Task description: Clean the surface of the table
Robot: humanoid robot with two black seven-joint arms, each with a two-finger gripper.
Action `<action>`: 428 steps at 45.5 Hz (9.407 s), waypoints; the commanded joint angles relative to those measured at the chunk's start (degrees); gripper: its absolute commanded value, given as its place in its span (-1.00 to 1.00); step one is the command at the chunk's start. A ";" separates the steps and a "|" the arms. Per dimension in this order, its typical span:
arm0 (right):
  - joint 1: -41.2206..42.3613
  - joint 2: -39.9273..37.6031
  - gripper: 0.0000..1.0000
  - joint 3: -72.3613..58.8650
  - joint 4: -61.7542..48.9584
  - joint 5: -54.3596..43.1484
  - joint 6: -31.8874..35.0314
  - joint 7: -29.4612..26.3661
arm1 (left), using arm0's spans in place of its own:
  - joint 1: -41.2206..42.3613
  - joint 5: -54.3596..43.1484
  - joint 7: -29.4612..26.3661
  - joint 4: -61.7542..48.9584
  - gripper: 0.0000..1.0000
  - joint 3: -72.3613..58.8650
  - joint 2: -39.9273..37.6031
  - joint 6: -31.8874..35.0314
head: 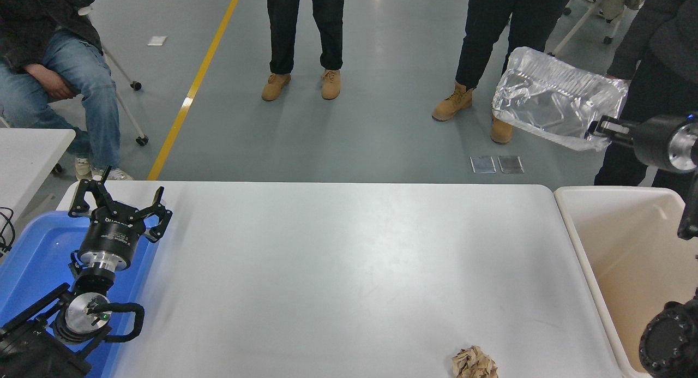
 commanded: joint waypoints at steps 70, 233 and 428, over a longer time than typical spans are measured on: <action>1.06 -27.72 -1.00 10.28 37.25 -1.10 -13.63 -2.61 | 0.00 -0.02 0.00 0.00 0.98 0.00 0.00 0.00; -16.52 -6.01 -1.00 55.54 45.60 -2.86 -39.83 -31.09 | 0.00 -0.02 -0.09 0.00 0.98 0.00 0.00 0.00; -10.19 -23.22 0.94 55.09 68.70 11.31 -55.65 -33.20 | 0.00 -0.02 0.00 0.00 0.98 0.00 0.00 0.00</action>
